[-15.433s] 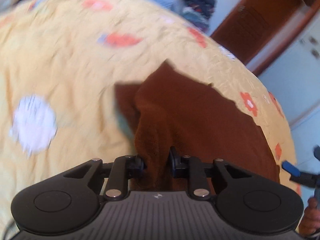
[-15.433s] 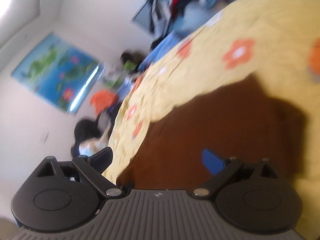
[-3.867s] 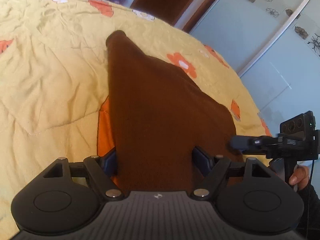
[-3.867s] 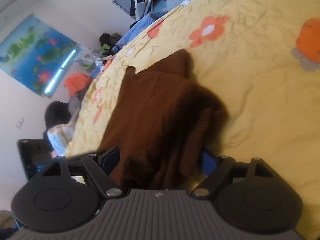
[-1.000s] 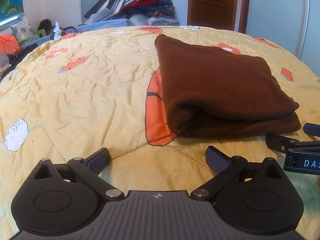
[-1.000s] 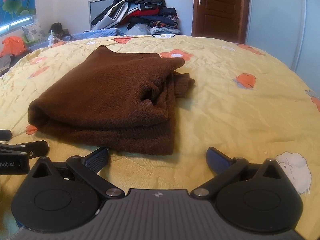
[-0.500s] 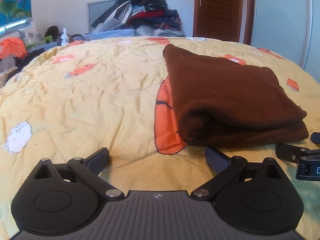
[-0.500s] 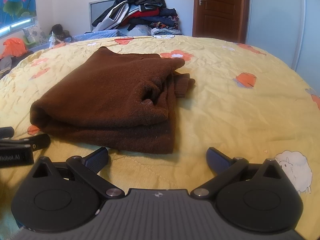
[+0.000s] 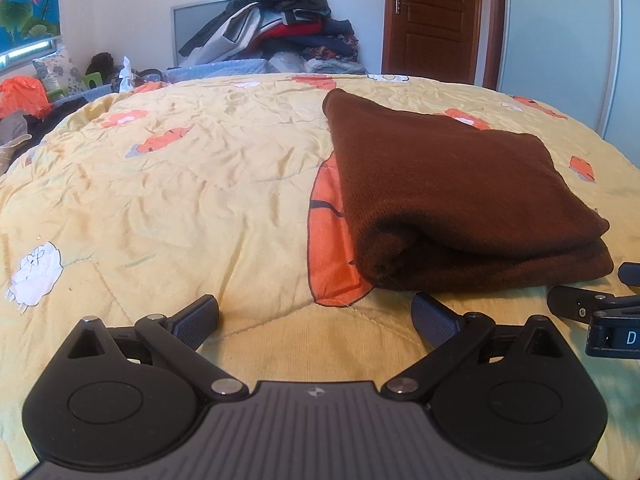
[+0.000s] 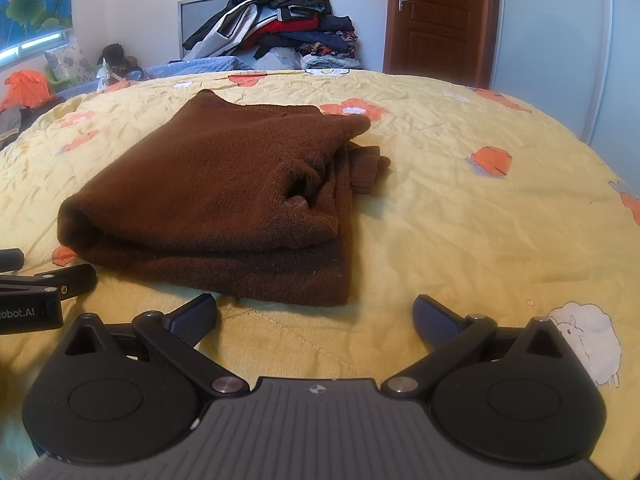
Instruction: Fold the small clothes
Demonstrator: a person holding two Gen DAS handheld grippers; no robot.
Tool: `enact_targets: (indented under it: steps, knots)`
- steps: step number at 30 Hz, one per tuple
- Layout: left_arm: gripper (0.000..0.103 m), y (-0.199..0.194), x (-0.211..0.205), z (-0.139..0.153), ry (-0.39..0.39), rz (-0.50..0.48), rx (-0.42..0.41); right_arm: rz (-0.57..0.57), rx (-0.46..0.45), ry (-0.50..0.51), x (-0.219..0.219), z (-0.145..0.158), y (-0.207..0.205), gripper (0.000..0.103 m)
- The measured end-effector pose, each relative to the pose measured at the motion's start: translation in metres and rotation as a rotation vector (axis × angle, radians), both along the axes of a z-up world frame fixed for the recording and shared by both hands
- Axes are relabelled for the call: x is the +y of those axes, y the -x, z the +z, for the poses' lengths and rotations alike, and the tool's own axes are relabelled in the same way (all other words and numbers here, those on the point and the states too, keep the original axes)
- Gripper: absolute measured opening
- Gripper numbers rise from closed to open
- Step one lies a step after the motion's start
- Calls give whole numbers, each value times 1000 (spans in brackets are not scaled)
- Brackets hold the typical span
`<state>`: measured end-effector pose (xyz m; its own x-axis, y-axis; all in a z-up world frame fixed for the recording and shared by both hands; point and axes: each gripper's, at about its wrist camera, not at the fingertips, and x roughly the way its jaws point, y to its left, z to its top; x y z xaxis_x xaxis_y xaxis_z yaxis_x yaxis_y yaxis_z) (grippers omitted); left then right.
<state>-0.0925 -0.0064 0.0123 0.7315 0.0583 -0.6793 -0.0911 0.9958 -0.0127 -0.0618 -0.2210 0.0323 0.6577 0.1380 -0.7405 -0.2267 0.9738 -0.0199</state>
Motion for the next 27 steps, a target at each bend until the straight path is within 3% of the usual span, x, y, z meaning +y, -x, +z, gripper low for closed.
enact_targets:
  steps: [19, 27]
  knots:
    - [103, 0, 1, 0, 3, -4, 3, 0, -1, 0, 0, 0, 0, 103]
    - [103, -1, 1, 4, 13, -19, 49, -1, 0, 1, 0, 0, 0, 103]
